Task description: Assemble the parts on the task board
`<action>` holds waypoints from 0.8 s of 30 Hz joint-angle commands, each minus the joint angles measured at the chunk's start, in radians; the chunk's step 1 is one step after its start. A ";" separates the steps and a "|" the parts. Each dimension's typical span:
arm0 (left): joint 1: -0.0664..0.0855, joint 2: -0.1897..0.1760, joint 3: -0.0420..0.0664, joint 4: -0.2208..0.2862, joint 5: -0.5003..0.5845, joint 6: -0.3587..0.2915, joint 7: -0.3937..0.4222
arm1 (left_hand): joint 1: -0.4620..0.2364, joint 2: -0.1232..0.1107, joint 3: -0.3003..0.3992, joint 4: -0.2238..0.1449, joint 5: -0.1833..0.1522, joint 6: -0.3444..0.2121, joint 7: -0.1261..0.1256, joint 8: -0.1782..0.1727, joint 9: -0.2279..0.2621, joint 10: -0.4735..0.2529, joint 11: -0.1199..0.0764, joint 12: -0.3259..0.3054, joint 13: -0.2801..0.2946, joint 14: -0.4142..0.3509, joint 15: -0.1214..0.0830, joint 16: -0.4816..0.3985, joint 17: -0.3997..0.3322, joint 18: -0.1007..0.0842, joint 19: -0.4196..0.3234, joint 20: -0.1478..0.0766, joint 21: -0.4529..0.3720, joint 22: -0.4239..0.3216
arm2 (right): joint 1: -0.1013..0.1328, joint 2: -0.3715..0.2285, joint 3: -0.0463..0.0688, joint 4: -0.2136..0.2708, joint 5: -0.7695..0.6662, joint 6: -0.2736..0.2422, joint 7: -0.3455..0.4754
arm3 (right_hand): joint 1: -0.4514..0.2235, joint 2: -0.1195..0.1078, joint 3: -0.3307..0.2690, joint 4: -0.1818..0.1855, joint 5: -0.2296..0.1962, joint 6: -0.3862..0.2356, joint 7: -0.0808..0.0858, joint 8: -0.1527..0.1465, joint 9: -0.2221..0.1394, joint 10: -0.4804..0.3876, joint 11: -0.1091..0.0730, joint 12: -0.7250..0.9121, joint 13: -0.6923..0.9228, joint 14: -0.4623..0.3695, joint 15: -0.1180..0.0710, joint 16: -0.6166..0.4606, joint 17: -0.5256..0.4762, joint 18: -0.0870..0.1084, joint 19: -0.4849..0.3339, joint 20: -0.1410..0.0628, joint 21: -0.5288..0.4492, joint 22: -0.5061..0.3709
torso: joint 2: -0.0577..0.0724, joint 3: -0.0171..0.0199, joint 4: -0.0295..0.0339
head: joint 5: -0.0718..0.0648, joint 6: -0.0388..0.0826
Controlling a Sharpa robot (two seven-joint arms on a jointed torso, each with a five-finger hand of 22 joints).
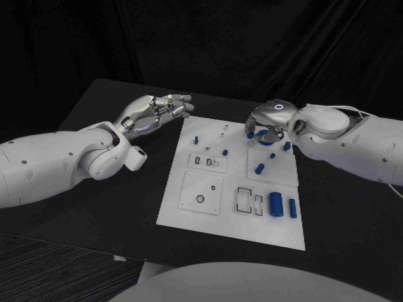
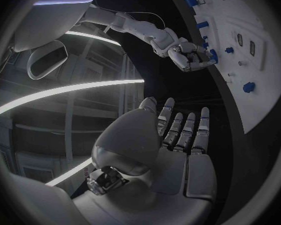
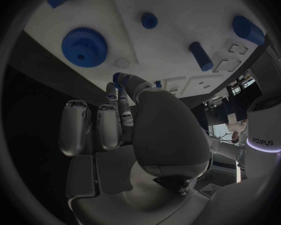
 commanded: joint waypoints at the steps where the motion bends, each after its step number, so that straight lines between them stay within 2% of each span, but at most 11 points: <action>1: -0.002 -0.003 0.001 0.007 0.007 0.002 0.156 | 0.012 0.005 -0.033 0.006 0.012 0.005 0.005 0.013 0.002 -0.004 0.010 0.022 -0.003 0.001 -0.005 0.009 -0.004 -0.006 0.012 0.001 0.008 0.006 | 0.020 0.001 0.002 0.008 0.030 -0.040 -0.008 | -0.015 0.023 0.006 -0.002 -0.008 0.035 0.014 0.049 0.060 0.032 -0.006 0.025 0.019 0.046 0.002 -0.006 -0.007 -0.028 0.003 -0.008 0.000 0.063 | 0.000 -0.0009 -0.0004 | 0.003 0.003; 4: -0.002 -0.003 0.001 0.012 0.007 -0.006 0.153 | 0.013 0.003 -0.033 0.007 0.013 0.004 0.006 0.013 0.002 -0.007 0.010 0.017 -0.004 -0.009 -0.011 0.002 -0.006 -0.005 0.010 0.001 0.005 0.004 | 0.038 0.014 0.002 -0.004 0.032 -0.035 -0.009 | -0.015 0.023 0.006 -0.002 -0.010 0.034 0.014 0.049 0.060 0.033 -0.006 0.025 0.019 0.046 0.002 -0.004 -0.004 -0.029 0.004 -0.008 0.001 0.064 | 0.000 -0.0009 -0.0008 | 0.007 0.004; 7: -0.001 0.000 0.001 0.015 0.007 -0.014 0.151 | 0.014 0.002 -0.033 0.007 0.013 -0.004 0.006 0.012 0.001 -0.021 0.004 0.002 -0.006 -0.040 -0.024 -0.018 -0.008 -0.002 0.000 0.000 -0.003 0.000 | 0.049 0.042 0.002 -0.038 0.033 -0.027 -0.006 | -0.016 0.023 0.005 -0.002 -0.012 0.031 0.014 0.047 0.061 0.035 -0.005 0.024 0.019 0.047 0.002 -0.003 -0.003 -0.029 0.005 -0.007 0.002 0.065 | -0.001 -0.0008 -0.0001 | 0.010 0.005; 11: -0.001 0.004 0.001 0.020 0.007 -0.019 0.151 | 0.013 0.002 -0.034 0.007 0.014 -0.047 0.002 0.002 -0.005 -0.042 -0.008 -0.019 -0.008 -0.068 -0.034 -0.036 -0.011 0.001 -0.008 -0.001 -0.010 -0.004 | 0.055 0.073 0.002 -0.079 0.034 -0.021 -0.004 | -0.017 0.023 0.005 -0.002 -0.013 0.029 0.014 0.046 0.062 0.035 -0.005 0.023 0.018 0.046 0.002 -0.003 -0.002 -0.029 0.004 -0.007 0.001 0.065 | 0.000 -0.0006 0.0007 | 0.014 0.009; 15: -0.001 0.004 0.001 0.024 0.007 -0.020 0.150 | 0.012 0.001 -0.035 0.007 0.013 -0.093 -0.004 -0.008 -0.010 -0.058 -0.017 -0.033 -0.009 -0.082 -0.035 -0.043 -0.012 0.003 -0.014 -0.001 -0.013 -0.006 | 0.057 0.105 0.002 -0.123 0.039 -0.021 -0.001 | -0.021 0.023 0.003 0.000 -0.023 0.026 0.012 0.044 0.065 0.035 -0.005 0.019 0.017 0.046 0.002 -0.003 -0.002 -0.029 0.005 -0.006 0.002 0.067 | 0.001 -0.0022 0.0030 | 0.016 0.010; 17: -0.001 0.006 0.001 0.023 0.007 -0.019 0.150 | 0.011 0.001 -0.035 0.007 0.013 -0.111 -0.008 -0.012 -0.012 -0.062 -0.021 -0.037 -0.009 -0.086 -0.035 -0.044 -0.012 0.004 -0.016 -0.001 -0.015 -0.007 | 0.057 0.122 0.002 -0.147 0.048 -0.023 0.002 | -0.021 0.023 0.003 0.000 -0.025 0.027 0.012 0.044 0.066 0.036 -0.005 0.019 0.017 0.046 0.002 -0.003 -0.002 -0.029 0.005 -0.006 0.002 0.067 | 0.001 -0.0009 0.0027 | 0.017 0.011; 19: -0.001 0.007 0.001 0.022 0.007 -0.019 0.150 | 0.010 0.001 -0.036 0.007 0.013 -0.142 -0.013 -0.017 -0.016 -0.069 -0.027 -0.042 -0.010 -0.090 -0.034 -0.046 -0.012 0.005 -0.019 -0.001 -0.017 -0.007 | 0.056 0.143 0.002 -0.175 0.061 -0.024 0.006 | -0.022 0.024 0.003 0.000 -0.027 0.026 0.013 0.044 0.067 0.038 -0.005 0.019 0.017 0.046 0.004 -0.002 -0.001 -0.030 0.005 -0.005 0.002 0.067 | 0.002 -0.0015 0.0058 | 0.014 0.014; 20: -0.001 0.007 0.001 0.021 0.007 -0.018 0.150 | 0.008 0.002 -0.037 0.007 0.013 -0.185 -0.019 -0.024 -0.021 -0.075 -0.034 -0.047 -0.010 -0.095 -0.032 -0.046 -0.012 0.006 -0.021 -0.001 -0.018 -0.008 | 0.055 0.150 0.002 -0.185 0.064 -0.024 0.007 | -0.022 0.024 0.003 0.000 -0.027 0.026 0.013 0.043 0.067 0.039 -0.005 0.019 0.017 0.046 0.005 -0.002 0.000 -0.030 0.005 -0.005 0.002 0.067 | 0.002 -0.0027 0.0087 | 0.012 0.016; 22: -0.001 0.008 0.001 0.021 0.007 -0.018 0.150 | 0.007 0.002 -0.038 0.007 0.012 -0.210 -0.024 -0.026 -0.023 -0.078 -0.037 -0.048 -0.010 -0.097 -0.030 -0.046 -0.012 0.007 -0.022 -0.001 -0.019 -0.009 | 0.053 0.161 0.002 -0.199 0.068 -0.023 0.009 | -0.022 0.023 0.002 -0.001 -0.028 0.025 0.014 0.043 0.068 0.040 -0.005 0.019 0.017 0.046 0.006 -0.001 0.001 -0.030 0.005 -0.004 0.002 0.068 | 0.002 -0.0038 0.0118 | 0.009 0.017; 24: -0.001 0.008 0.001 0.020 0.007 -0.018 0.150 | 0.003 0.003 -0.040 0.007 0.012 -0.289 -0.045 -0.033 -0.031 -0.083 -0.034 -0.049 -0.010 -0.100 -0.026 -0.044 -0.012 0.008 -0.024 -0.001 -0.020 -0.009 | 0.050 0.171 0.002 -0.212 0.071 -0.022 0.011 | -0.022 0.024 0.002 -0.001 -0.028 0.025 0.014 0.043 0.068 0.041 -0.005 0.019 0.017 0.046 0.007 -0.001 0.001 -0.030 0.005 -0.004 0.003 0.068 | 0.005 -0.0042 0.0177 | 0.003 0.020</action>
